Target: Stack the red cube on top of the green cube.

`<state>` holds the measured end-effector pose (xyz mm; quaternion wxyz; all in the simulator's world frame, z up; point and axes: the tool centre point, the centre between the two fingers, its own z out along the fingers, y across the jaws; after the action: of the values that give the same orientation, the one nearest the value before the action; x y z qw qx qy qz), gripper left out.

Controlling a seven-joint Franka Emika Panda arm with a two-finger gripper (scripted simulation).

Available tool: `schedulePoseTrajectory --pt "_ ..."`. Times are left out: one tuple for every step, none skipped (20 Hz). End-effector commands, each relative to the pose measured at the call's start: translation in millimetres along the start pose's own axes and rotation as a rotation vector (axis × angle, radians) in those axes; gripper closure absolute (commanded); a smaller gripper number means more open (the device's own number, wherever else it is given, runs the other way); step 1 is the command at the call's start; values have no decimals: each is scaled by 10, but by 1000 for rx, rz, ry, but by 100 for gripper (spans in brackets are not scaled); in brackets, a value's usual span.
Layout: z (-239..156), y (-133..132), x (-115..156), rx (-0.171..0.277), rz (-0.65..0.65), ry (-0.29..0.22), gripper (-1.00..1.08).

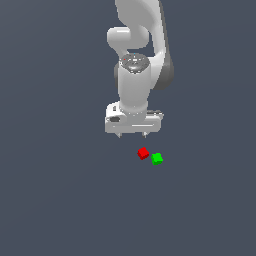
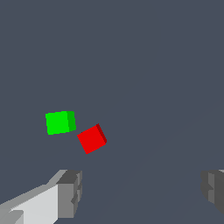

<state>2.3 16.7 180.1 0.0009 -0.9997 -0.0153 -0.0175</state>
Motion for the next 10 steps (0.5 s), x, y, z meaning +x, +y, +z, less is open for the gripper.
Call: schedulePoseTrajectory --pt "0 0 0 0 0 0 -92" --pt "2 -2 0 0 -1 0 -92" --pt "8 -4 1 0 -3 0 -92" --pt "18 -9 2 0 -8 -1 -92" --pt "32 -17 3 0 -14 -1 -92" --pt "50 -26 5 1 -22 -2 -92" --pt "72 -38 8 1 -32 -2 -92" --pt "98 -52 10 1 -43 -3 -92" --pt "128 -68 12 2 -56 -4 -92" --pt "163 -86 15 2 -71 -5 -92"
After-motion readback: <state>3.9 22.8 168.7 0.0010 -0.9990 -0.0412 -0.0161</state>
